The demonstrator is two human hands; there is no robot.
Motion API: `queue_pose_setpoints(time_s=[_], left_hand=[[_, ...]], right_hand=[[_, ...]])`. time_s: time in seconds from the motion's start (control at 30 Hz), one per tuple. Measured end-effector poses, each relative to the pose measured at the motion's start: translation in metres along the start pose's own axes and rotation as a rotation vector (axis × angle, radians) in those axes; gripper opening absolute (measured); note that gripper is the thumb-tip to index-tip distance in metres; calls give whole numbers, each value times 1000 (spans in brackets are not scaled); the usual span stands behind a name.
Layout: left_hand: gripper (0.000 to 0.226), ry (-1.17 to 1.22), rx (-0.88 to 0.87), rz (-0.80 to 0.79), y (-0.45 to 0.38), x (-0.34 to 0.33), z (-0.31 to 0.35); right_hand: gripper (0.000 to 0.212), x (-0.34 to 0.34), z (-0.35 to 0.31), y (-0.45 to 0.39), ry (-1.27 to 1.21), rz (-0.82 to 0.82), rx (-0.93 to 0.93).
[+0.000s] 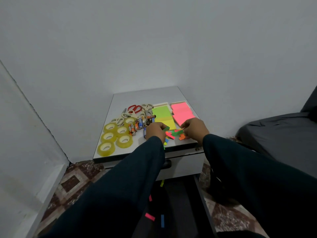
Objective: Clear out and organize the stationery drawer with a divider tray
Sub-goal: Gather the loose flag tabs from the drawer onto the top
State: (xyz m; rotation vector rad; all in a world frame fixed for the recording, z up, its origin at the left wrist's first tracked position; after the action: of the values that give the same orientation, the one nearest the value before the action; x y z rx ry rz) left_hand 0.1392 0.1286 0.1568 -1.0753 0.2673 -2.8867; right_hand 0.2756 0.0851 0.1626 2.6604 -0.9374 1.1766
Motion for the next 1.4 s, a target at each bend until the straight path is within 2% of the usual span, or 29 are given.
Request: queue_pose_setpoints(time_s=[0.1,0.37,0.6,0.77,0.9,0.97,1.07,1.23,1.4], left_hand=[[45,-43,-92,13,0,-1,2],[58,-125,-196,41,-4,15,-1],[33,-176,-321,61,15,37,-14],[26,-252,-375,52,45,62,-40],[14,-286,-393,107,76,76,-62],[15,-320,-449,105,91,77,-75],[15,-345,-531,24,113,71,-100],[18,-527,-578,-173,135,45,-149],[24,-624,-450,-384,137,12,-194]], right_hand=[[28,3,2,-2,65,40,67],[28,10,2,4,122,70,170],[23,15,-6,31,54,69,222],[15,10,-6,71,31,-23,290],[13,-6,5,103,70,-122,361],[13,-15,14,116,96,-189,375],[17,-33,34,134,144,-302,363],[22,-71,75,154,265,-480,335],[32,-116,118,163,436,-652,298]])
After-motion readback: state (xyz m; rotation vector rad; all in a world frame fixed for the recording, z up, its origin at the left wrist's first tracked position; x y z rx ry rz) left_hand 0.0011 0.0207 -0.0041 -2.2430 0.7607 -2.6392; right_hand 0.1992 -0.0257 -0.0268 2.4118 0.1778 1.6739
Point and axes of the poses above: each hand's wrist, its own y-axis away from the middle knuckle, its own x-axis out of the back of the hand, z = x × y, the point moved 1 cm from there along -y, towards the middle knuckle, and after that the axes turned 15 degrees about z, right-handed, at the moved point
